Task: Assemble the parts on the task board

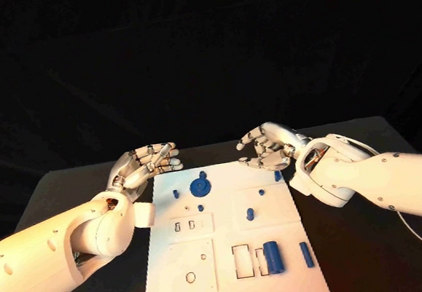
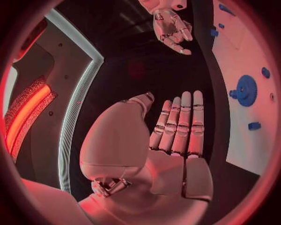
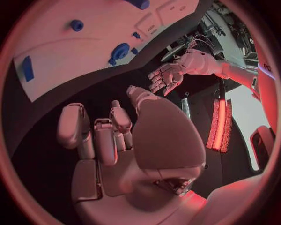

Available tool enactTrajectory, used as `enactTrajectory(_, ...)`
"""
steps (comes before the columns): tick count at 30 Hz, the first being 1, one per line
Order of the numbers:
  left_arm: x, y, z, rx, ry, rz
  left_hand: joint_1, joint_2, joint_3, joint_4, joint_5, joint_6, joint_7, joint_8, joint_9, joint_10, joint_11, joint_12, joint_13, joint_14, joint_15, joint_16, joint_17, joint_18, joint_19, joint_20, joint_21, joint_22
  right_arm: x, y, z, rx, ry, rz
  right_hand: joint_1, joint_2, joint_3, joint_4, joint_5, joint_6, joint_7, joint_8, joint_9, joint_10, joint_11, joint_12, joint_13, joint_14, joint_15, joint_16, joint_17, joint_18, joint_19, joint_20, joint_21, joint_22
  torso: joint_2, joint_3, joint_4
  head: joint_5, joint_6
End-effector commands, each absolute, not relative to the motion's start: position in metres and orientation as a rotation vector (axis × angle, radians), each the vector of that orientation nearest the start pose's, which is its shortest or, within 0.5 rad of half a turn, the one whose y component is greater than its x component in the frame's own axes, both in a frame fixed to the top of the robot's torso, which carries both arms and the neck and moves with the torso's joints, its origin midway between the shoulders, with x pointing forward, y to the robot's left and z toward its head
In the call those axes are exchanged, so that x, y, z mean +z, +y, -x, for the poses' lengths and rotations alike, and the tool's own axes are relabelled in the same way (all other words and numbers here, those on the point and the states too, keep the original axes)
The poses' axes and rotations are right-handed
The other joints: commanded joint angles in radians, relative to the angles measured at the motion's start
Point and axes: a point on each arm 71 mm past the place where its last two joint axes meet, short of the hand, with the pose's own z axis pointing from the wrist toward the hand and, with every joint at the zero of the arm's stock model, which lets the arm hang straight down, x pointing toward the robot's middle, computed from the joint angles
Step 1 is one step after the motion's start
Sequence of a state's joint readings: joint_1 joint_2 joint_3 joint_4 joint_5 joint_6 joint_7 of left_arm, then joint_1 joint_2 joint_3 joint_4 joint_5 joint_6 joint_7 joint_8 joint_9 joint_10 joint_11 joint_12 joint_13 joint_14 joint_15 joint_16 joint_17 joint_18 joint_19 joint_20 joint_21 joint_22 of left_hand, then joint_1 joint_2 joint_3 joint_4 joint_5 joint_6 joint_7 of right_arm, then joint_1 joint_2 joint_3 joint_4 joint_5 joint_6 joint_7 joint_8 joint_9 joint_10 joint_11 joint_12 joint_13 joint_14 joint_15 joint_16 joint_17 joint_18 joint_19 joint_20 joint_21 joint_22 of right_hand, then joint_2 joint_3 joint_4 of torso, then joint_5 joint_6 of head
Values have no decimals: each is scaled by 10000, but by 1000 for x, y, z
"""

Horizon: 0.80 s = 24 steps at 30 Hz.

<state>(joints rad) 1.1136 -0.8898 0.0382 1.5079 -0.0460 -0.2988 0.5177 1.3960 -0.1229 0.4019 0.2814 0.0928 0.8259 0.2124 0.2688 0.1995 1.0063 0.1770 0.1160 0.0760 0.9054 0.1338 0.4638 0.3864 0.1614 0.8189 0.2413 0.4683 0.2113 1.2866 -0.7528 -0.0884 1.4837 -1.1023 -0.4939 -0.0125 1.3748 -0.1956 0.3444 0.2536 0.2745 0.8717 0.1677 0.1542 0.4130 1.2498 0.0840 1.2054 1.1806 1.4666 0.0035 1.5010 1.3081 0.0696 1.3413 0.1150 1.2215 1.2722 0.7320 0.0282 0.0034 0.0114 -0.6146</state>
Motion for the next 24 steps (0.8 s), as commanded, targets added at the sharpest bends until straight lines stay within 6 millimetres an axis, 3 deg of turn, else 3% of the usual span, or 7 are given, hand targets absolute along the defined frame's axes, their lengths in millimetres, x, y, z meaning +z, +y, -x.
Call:
enactTrajectory(1, -184, 238, -488, -16088, 12731, 10678, -12, -99, 80, -1, -44, -84, 231, 33, 8, -4, 45, -63, -14, -68, 6, -37, 0, 152, -58, -8, -56, -16, -156, -176, -502, 9733, 16049, -1330, 206, -82, 131, -62, 74, -38, 38, -46, -10, -132, -2, -171, -181, 554, 65, -83, 713, 212, -64, 6, -118, -73, -217, -107, -106, -47, -43)
enactTrajectory(6, -186, 240, -491, -16043, 12713, 10767, -10, -98, 86, -3, -42, -86, 233, 33, 10, -4, 46, -68, -14, -80, 10, -52, -1, 152, -82, -1, -68, -22, -160, -202, -509, 9159, 16259, -1335, 385, -251, 213, -167, 37, 29, 25, -23, 1, -95, -14, -177, -203, 579, 57, -52, 799, 195, -16, 3, -72, -6, -336, -204, -115, -74, -118)
enactTrajectory(13, -187, 239, -491, -16069, 12749, 10832, -8, -100, 89, -5, -42, -88, 233, 33, 11, -2, 47, -70, -13, -87, 12, -60, -2, 153, -94, 3, -74, -26, -170, -230, -517, 7854, 16580, -649, 577, -449, 266, -303, 27, 59, 17, -15, 7, -36, -24, -152, -203, 617, 47, 2, 922, 167, 68, -8, 28, 105, -420, -291, -122, -112, -259)
enactTrajectory(20, -187, 236, -488, -16172, 12809, 10840, -7, -103, 91, -8, -42, -89, 233, 32, 12, -2, 48, -73, -13, -96, 14, -70, -3, 154, -108, 8, -81, -30, -180, -243, -519, 6682, 16716, -70, 593, -560, 208, -319, 8, 39, 16, -27, 5, 20, -22, -103, -165, 646, 48, 45, 1022, 129, 171, -10, 176, 239, -425, -329, -139, -219, -334)
enactTrajectory(24, -187, 234, -487, -16235, 12836, 10832, -3, -111, 96, -13, -42, -97, 236, 30, 13, -6, 53, -82, -13, -121, 22, -97, -6, 155, -137, 19, -96, -39, -187, -246, -519, 6222, 16811, 22, 596, -589, 179, -316, 11, 37, 12, -28, 5, 71, -25, -55, -123, 669, 46, 78, 1098, 104, 243, -11, 279, 328, -400, -329, -114, -333, -395)
